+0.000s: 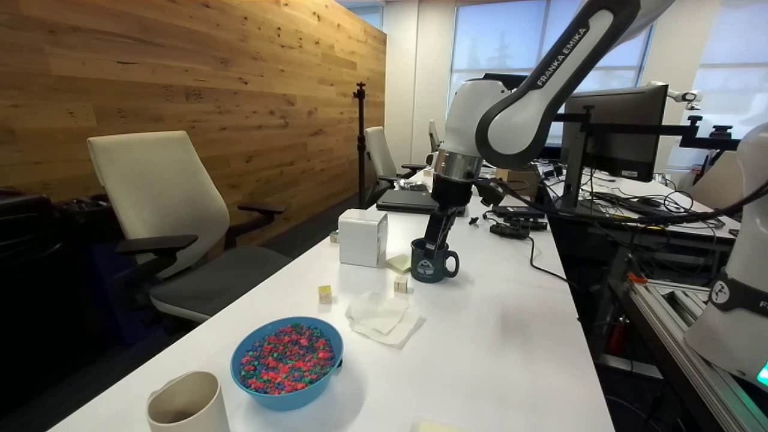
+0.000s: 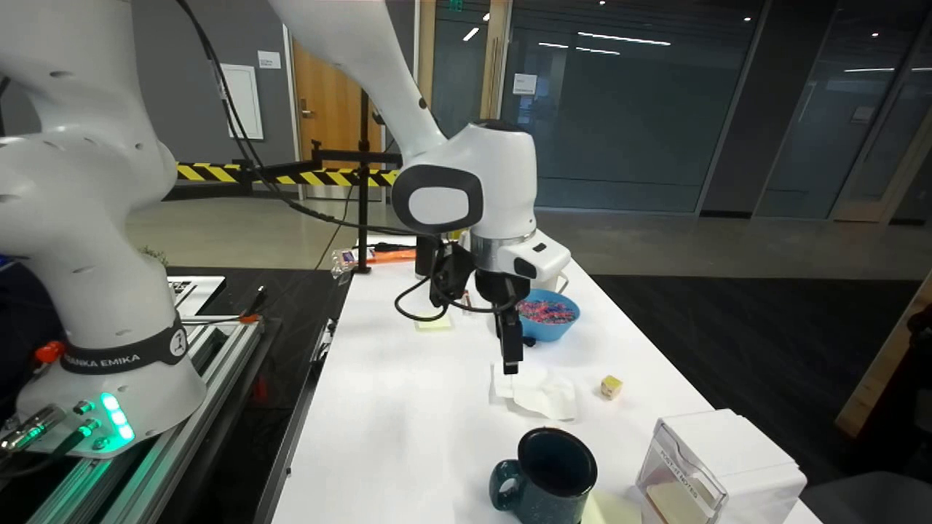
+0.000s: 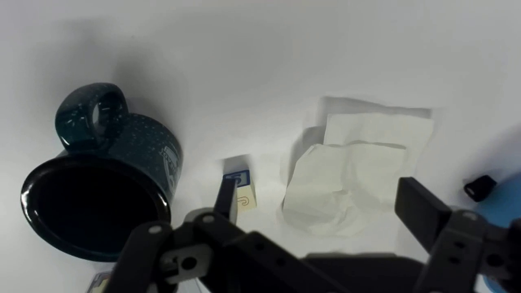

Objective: Put the cube in the mug cup

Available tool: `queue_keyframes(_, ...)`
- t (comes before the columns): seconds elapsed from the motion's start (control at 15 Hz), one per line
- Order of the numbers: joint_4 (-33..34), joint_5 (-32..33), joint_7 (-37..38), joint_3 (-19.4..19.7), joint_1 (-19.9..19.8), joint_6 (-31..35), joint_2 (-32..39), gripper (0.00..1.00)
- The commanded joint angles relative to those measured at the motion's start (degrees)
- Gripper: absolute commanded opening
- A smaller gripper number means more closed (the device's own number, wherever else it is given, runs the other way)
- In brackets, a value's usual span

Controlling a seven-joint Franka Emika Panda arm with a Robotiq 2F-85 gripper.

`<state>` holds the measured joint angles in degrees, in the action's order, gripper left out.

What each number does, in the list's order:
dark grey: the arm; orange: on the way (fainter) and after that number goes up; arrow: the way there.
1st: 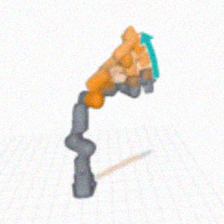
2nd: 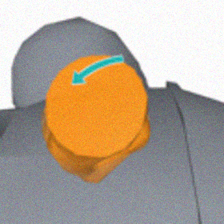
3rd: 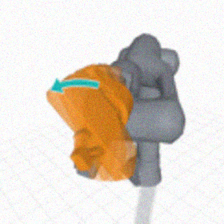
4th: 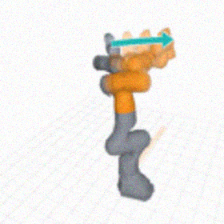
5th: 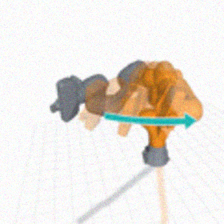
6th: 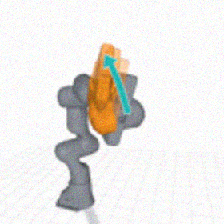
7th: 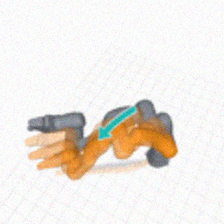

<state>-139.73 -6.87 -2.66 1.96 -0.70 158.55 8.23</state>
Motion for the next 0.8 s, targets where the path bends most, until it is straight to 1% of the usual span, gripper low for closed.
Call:
queue_keyframes(0.0,4.3,2.6,1.8,1.0,-0.8,-0.1,4.0,1.00)
queue_keyframes(0.2,6.5,1.2,3.6,1.3,-1.0,-0.1,6.1,1.00)
queue_keyframes(0.33,6.8,1.7,5.8,1.7,-0.7,-2.0,6.3,1.00)
queue_keyframes(0.4,5.3,0.7,3.2,0.8,-1.4,-0.3,5.4,1.00)
queue_keyframes(0.6,5.7,0.7,4.1,0.9,-1.3,-0.6,6.0,1.00)
queue_keyframes(0.67,5.4,1.6,6.3,1.6,-0.5,0.8,6.1,1.00)
queue_keyframes(0.73,5.2,0.1,9.4,1.6,0.0,5.3,7.2,1.00)
